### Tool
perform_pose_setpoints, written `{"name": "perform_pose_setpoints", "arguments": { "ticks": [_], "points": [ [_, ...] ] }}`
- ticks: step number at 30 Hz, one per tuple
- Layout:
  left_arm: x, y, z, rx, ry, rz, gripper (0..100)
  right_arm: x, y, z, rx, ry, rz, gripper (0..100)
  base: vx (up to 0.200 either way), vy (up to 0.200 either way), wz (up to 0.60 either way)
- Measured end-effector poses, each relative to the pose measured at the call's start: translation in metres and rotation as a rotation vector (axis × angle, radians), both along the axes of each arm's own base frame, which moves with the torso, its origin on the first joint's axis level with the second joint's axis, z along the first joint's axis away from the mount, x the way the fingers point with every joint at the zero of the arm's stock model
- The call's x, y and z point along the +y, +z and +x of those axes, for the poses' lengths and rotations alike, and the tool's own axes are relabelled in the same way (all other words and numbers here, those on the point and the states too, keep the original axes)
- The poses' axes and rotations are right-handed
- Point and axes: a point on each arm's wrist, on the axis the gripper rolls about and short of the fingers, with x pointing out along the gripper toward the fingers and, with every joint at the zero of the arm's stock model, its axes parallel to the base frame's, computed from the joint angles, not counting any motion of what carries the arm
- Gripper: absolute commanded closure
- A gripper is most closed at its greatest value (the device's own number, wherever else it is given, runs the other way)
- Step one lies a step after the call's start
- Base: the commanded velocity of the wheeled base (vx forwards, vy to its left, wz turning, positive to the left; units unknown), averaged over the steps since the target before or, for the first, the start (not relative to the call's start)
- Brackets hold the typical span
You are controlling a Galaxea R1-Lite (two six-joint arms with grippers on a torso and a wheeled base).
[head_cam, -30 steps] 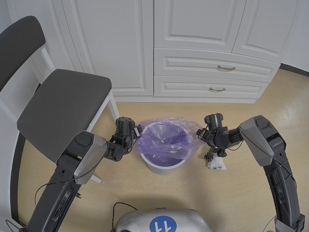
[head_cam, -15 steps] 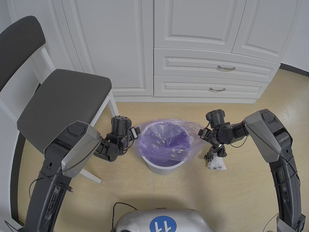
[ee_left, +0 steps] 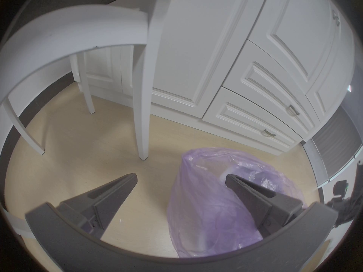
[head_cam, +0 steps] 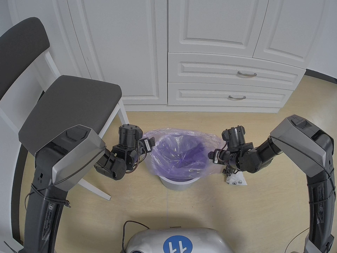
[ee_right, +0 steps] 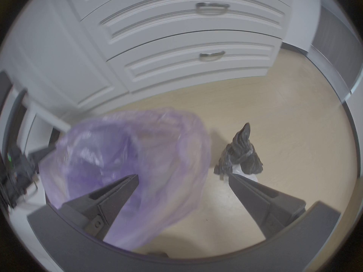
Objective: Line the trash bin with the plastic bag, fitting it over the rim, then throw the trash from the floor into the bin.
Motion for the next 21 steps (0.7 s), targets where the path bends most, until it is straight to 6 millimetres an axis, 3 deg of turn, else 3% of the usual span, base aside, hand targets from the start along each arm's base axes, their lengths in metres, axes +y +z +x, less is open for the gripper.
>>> {"name": "perform_pose_setpoints", "arguments": {
  "ticks": [12, 21],
  "points": [
    [0.003, 0.006, -0.033, 0.054, -0.142, 0.171, 0, 0.027, -0.019, -0.066, 0.125, 0.252, -0.146, 0, 0.000, 0.000, 0.00],
    [0.019, -0.001, -0.042, 0.169, -0.167, 0.266, 0, 0.029, -0.022, -0.085, 0.166, 0.332, -0.195, 0, 0.000, 0.000, 0.00]
  ]
}}
